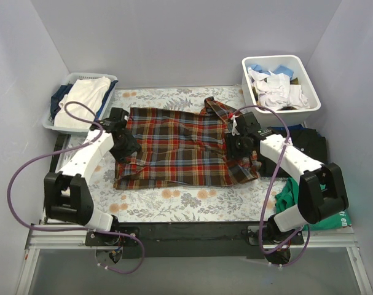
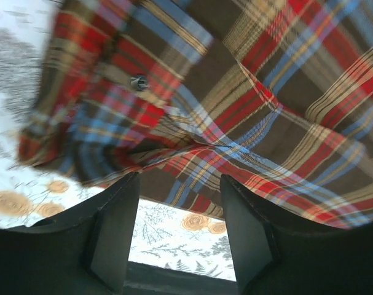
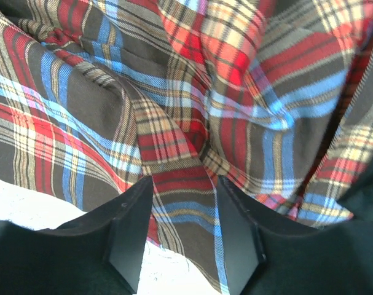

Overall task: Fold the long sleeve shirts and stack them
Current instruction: Fold the shirt

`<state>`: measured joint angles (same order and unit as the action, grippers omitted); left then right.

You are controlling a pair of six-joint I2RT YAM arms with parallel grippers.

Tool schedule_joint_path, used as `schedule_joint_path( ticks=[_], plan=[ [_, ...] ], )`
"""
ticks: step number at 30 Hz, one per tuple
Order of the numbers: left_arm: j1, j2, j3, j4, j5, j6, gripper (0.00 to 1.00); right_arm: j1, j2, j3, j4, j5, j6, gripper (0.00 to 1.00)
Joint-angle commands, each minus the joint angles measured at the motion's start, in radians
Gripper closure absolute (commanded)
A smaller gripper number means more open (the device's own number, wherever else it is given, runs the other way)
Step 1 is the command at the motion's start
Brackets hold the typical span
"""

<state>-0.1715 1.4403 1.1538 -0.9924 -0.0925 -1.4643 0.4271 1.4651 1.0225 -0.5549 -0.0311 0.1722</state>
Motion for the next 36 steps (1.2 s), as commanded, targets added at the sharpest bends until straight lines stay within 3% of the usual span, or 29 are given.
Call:
schedule_joint_path(
  ticks=[1,7,13,20,24,29,33,36],
  plan=[
    [-0.095,0.12,-0.032,0.093,0.056,0.056,0.45,0.036,0.06,0.059,-0.046,0.025,-0.033,0.44],
    [-0.112,0.282,-0.055,0.075,-0.015,0.05,0.43,0.058,0.145,0.054,-0.074,0.053,-0.046,0.41],
    [-0.085,0.339,-0.15,0.037,-0.041,-0.014,0.41,0.088,0.238,0.054,-0.115,0.062,-0.048,0.41],
    [0.101,0.257,-0.296,0.022,-0.007,-0.03,0.41,0.108,0.275,0.042,-0.166,-0.026,-0.037,0.42],
    [0.17,0.125,-0.304,-0.037,-0.056,-0.022,0.41,0.136,0.259,0.019,-0.186,-0.081,-0.034,0.42],
    [0.28,0.083,-0.284,-0.087,-0.093,0.01,0.41,0.203,0.232,0.002,-0.204,-0.136,-0.04,0.42],
    [0.328,0.075,-0.256,-0.1,-0.137,0.036,0.41,0.292,0.19,0.007,-0.212,-0.11,-0.017,0.42],
    [0.374,0.081,-0.206,-0.098,-0.153,0.079,0.41,0.297,0.144,0.048,-0.206,-0.008,0.025,0.42]
  ],
)
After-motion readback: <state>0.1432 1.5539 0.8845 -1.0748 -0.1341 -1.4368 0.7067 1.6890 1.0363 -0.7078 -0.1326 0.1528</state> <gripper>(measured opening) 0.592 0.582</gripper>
